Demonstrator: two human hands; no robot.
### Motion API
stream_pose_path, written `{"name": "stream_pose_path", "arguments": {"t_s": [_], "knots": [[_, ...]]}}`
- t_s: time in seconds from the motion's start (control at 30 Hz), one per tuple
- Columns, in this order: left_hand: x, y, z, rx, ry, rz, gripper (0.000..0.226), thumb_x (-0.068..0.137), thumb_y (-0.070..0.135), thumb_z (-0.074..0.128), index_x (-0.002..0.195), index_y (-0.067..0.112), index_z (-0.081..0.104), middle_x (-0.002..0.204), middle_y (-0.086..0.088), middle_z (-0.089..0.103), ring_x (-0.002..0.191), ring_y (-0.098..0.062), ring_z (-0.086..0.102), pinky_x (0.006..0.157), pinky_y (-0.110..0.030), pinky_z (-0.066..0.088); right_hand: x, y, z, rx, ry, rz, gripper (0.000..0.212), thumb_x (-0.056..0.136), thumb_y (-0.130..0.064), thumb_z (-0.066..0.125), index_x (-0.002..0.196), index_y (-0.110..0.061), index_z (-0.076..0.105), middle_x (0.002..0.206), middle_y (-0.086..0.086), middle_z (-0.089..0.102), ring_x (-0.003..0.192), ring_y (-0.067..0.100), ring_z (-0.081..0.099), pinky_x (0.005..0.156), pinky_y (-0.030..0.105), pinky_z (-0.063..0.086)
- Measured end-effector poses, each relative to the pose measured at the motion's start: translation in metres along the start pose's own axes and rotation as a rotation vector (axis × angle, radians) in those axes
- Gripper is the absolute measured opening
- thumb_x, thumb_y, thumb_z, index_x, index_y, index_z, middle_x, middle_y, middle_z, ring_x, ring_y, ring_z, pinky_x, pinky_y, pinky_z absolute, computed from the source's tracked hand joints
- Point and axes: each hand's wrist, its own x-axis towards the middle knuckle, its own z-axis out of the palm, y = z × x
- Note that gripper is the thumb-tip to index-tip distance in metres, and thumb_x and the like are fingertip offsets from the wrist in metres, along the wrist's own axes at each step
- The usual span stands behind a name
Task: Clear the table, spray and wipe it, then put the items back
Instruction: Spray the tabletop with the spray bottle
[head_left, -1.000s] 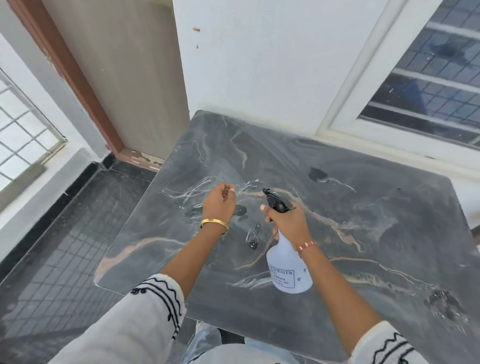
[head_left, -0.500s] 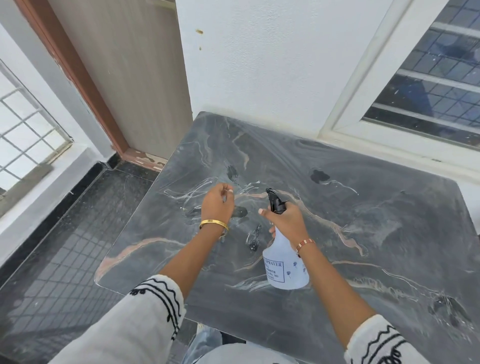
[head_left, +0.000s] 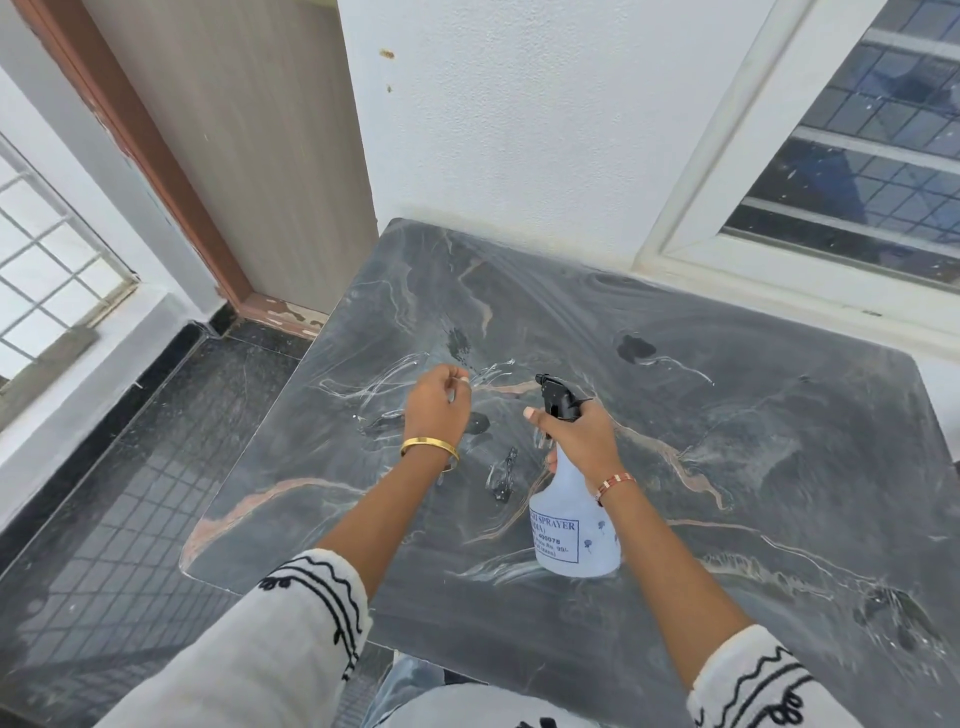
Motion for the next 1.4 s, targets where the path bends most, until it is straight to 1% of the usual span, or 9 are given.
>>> {"name": "stream_pose_path", "arguments": {"t_s": [0.13,0.23,0.4,0.63,0.8,1.0,1.13,1.23,1.4], "knots": [[0.0,0.0,0.002,0.003,-0.005,0.008,0.015,0.088,0.015,0.05,0.095,0.01,0.063,0.095,-0.005,0.065,0.083,-0.013,0.052,0.074,-0.024,0.04,0.001,0.001,-0.004,0.038,-0.04,0.017,0.032,0.077,-0.027,0.074,0.085,0.0,0.058,0.061,0.01,0.058,0.031,0.016,0.048,0.04,0.024,0.045],[-0.001,0.001,0.002,0.006,-0.008,0.016,0.015,0.089,0.014,0.049,0.095,0.01,0.062,0.091,-0.006,0.064,0.08,-0.013,0.051,0.073,-0.024,0.039,0.002,0.002,-0.007,0.017,0.042,-0.012,0.03,0.077,-0.025,0.074,0.072,-0.002,0.056,0.055,0.009,0.054,0.028,0.014,0.046,0.037,0.023,0.044],[-0.001,0.001,0.005,0.015,-0.02,0.011,0.016,0.089,0.015,0.048,0.096,0.01,0.063,0.095,-0.006,0.065,0.082,-0.013,0.052,0.075,-0.024,0.04,0.002,0.006,-0.013,0.047,0.107,0.021,0.024,0.078,-0.017,0.073,0.079,0.0,0.057,0.054,0.01,0.05,0.024,0.013,0.041,0.035,0.022,0.042],[-0.003,0.005,0.011,0.002,-0.045,0.016,0.016,0.089,0.014,0.049,0.095,0.009,0.062,0.095,-0.008,0.065,0.086,-0.019,0.056,0.077,-0.026,0.042,-0.003,0.003,-0.017,0.076,-0.058,0.008,0.015,0.079,-0.016,0.073,0.075,-0.009,0.06,0.062,0.005,0.06,0.032,0.012,0.051,0.039,0.021,0.045],[-0.005,0.009,0.015,0.01,-0.068,0.02,0.017,0.089,0.015,0.048,0.096,0.009,0.062,0.095,-0.01,0.065,0.083,-0.015,0.052,0.077,-0.025,0.041,-0.003,0.003,-0.021,0.11,-0.154,0.127,0.021,0.075,0.006,0.066,0.075,-0.012,0.056,0.069,0.011,0.061,0.036,0.015,0.056,0.041,0.024,0.048],[-0.009,0.02,0.023,-0.005,-0.103,0.055,0.015,0.09,0.016,0.048,0.093,0.01,0.061,0.093,-0.008,0.064,0.082,-0.014,0.052,0.076,-0.027,0.042,0.001,0.009,-0.041,0.101,0.054,0.133,0.018,0.073,0.004,0.071,0.079,-0.005,0.056,0.061,0.01,0.055,0.026,0.013,0.043,0.035,0.021,0.041],[-0.013,0.028,0.03,-0.033,-0.134,0.076,0.014,0.089,0.016,0.048,0.091,0.011,0.062,0.087,-0.004,0.062,0.081,-0.016,0.054,0.078,-0.033,0.047,0.012,0.006,-0.063,0.123,0.214,0.064,0.019,0.076,-0.014,0.075,0.077,-0.006,0.058,0.065,0.007,0.059,0.026,0.012,0.041,0.038,0.022,0.041],[-0.015,0.03,0.038,-0.026,-0.162,0.089,0.015,0.089,0.016,0.048,0.093,0.012,0.062,0.093,-0.006,0.065,0.085,-0.015,0.056,0.079,-0.029,0.045,0.017,0.0,-0.064,0.009,0.217,0.061,0.029,0.075,-0.025,0.076,0.073,-0.006,0.054,0.059,0.005,0.058,0.026,0.013,0.044,0.041,0.024,0.043],[-0.019,0.033,0.047,-0.019,-0.181,0.096,0.012,0.088,0.016,0.049,0.088,0.015,0.06,0.09,-0.003,0.065,0.079,-0.011,0.054,0.074,-0.025,0.043,0.017,0.003,-0.055,-0.133,0.248,0.028,0.03,0.074,-0.019,0.073,0.062,-0.01,0.048,0.051,0.007,0.054,0.023,0.014,0.044,0.04,0.023,0.041]]}}
